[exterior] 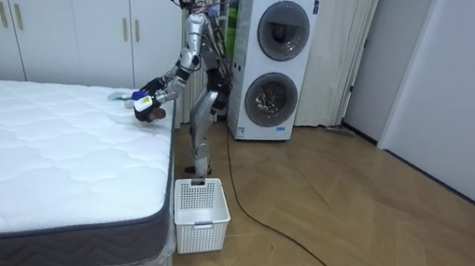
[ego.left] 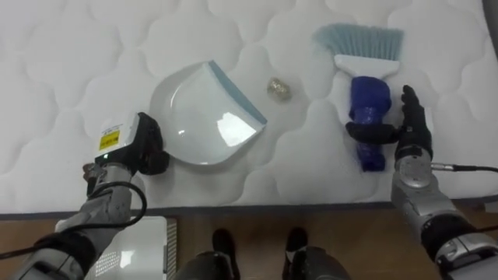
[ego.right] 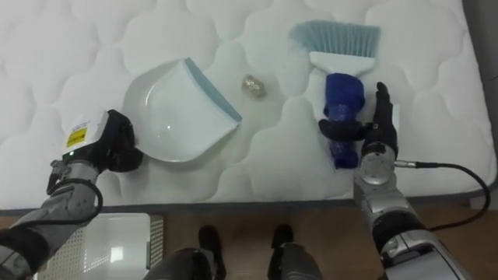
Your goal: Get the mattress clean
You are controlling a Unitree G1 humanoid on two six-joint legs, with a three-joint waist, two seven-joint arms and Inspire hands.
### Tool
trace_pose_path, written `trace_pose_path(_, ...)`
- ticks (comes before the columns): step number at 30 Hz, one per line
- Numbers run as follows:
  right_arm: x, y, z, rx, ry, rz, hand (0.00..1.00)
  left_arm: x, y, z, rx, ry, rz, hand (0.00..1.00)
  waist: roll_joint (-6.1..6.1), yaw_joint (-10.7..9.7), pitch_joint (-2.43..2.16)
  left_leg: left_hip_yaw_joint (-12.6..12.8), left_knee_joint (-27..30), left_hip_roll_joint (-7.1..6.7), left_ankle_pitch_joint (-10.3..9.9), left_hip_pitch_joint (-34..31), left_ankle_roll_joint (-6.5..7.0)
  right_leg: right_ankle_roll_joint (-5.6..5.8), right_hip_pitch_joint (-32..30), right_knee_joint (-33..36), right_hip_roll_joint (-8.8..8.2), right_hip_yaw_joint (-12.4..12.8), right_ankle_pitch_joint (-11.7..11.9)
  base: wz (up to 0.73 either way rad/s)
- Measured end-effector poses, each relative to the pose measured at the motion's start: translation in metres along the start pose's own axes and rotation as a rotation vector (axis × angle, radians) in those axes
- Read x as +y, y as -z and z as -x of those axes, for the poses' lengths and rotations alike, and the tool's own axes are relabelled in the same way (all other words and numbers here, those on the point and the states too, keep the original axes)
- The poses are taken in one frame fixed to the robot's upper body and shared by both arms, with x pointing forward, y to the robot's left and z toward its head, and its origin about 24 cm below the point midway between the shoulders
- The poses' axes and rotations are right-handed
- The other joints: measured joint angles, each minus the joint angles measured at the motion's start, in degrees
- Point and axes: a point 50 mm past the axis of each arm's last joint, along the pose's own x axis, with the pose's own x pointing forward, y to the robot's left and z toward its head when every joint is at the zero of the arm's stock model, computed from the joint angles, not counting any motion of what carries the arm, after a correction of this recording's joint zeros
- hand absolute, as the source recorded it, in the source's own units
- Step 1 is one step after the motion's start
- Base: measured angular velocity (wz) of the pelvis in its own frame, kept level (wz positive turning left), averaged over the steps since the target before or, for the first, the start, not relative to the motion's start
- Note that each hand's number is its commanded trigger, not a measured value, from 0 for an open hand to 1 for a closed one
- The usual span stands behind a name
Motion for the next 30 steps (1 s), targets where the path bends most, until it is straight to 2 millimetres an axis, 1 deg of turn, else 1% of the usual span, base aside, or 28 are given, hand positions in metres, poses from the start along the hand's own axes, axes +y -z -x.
trace_pose_path(6,-0.001,-0.002,-0.003,0.007,0.011,0.007,0.00,0.000,-0.004,-0.001,-0.004,-0.008,0.013,1.00,0.11,0.56,0.06,-0.10,0.15,0.05,-0.01,-0.70,0.02,-0.01,-0.61,0.13,0.11,-0.08,0.02,0.00)
trace_pose_path(12,-0.001,-0.002,-0.003,0.017,0.013,0.012,0.00,-0.006,-0.009,-0.001,0.005,-0.002,0.025,1.00,0.22,1.03,0.13,-0.17,0.39,0.19,-0.02,-0.69,0.01,-0.10,-0.54,0.43,0.08,-0.07,0.08,0.00)
trace_pose_path(14,0.000,-0.002,-0.003,0.021,0.009,0.021,0.04,-0.008,-0.010,-0.001,0.007,0.005,0.023,1.00,0.23,1.02,0.14,-0.19,0.43,0.18,-0.02,-0.68,0.01,-0.10,-0.53,0.61,0.01,-0.13,0.08,0.00)
trace_pose_path(15,0.000,-0.002,-0.003,0.019,0.006,0.030,0.04,-0.007,-0.011,-0.002,0.009,0.005,0.021,1.00,0.21,1.04,0.16,-0.20,0.49,0.19,-0.03,-0.68,0.02,-0.10,-0.54,0.73,0.01,-0.06,0.08,0.00)
trace_pose_path(17,0.001,-0.001,-0.003,0.016,0.001,0.065,0.04,-0.007,-0.011,-0.003,0.009,0.009,0.020,1.00,0.35,1.05,0.36,-0.17,0.69,0.23,-0.09,-0.62,0.09,-0.10,-0.51,0.97,0.02,0.03,0.08,0.00)
trace_pose_path(18,0.000,-0.002,-0.003,0.011,0.006,0.087,0.11,-0.007,-0.012,-0.004,0.010,0.011,0.019,1.00,0.49,1.06,0.61,-0.10,1.02,0.28,-0.14,-0.62,0.15,-0.10,-0.51,1.09,0.04,0.13,0.08,-0.03)
trace_pose_path(19,-0.001,-0.002,-0.004,0.006,0.015,0.106,0.22,-0.006,-0.013,-0.004,0.012,0.012,0.017,1.00,0.61,1.05,0.78,-0.06,0.97,0.30,-0.16,-0.63,0.18,-0.11,-0.55,1.17,0.05,0.18,0.08,-0.04)
trace_pose_path(20,-0.001,-0.002,-0.004,0.006,0.015,0.108,0.28,-0.006,-0.013,-0.005,0.012,0.013,0.017,1.00,0.63,1.04,0.80,-0.04,0.87,0.30,-0.16,-0.62,0.18,-0.11,-0.55,1.17,0.05,0.17,0.08,0.00)
trace_pose_path(21,-0.001,-0.002,-0.004,0.006,0.015,0.115,0.51,-0.006,-0.014,-0.005,0.015,0.015,0.015,1.00,0.63,1.05,0.80,-0.04,0.87,0.32,-0.16,-0.60,0.19,-0.11,-0.54,1.19,0.06,0.08,0.07,0.00)
trace_pose_path(22,-0.002,-0.002,-0.004,0.004,0.022,0.139,0.64,-0.006,-0.015,-0.006,0.018,0.016,0.014,1.00,0.63,1.11,0.80,-0.03,0.92,0.35,-0.16,-0.61,0.18,-0.13,-0.54,1.14,0.07,0.05,0.06,0.00)
trace_pose_path(23,-0.002,-0.001,-0.004,0.006,0.027,0.149,0.70,-0.007,-0.015,-0.006,0.019,0.016,0.015,1.00,0.63,1.13,0.80,-0.03,0.96,0.36,-0.16,-0.62,0.18,-0.14,-0.54,1.10,0.07,0.06,0.05,0.00)
trace_pose_path(24,-0.003,-0.001,-0.004,0.009,0.037,0.155,1.00,-0.008,-0.016,-0.006,0.020,0.018,0.016,1.00,0.63,1.23,0.79,-0.03,1.06,0.35,-0.16,-0.61,0.19,-0.17,-0.51,1.04,0.06,0.07,0.03,0.00)
trace_pose_path(27,-0.012,-0.001,-0.007,0.011,0.071,0.189,1.00,-0.008,-0.016,-0.006,0.023,0.021,0.016,1.00,0.60,1.25,0.79,-0.02,1.42,0.40,-0.16,-0.60,0.19,-0.17,-0.42,1.11,0.13,0.08,0.03,0.00)
trace_pose_path(30,-0.013,-0.002,-0.008,0.020,0.086,0.205,1.00,-0.008,-0.016,-0.006,0.030,0.025,0.014,1.00,0.59,1.24,0.77,0.03,1.57,0.62,-0.17,-0.60,0.16,-0.19,-0.37,1.12,0.33,0.09,0.03,0.00)
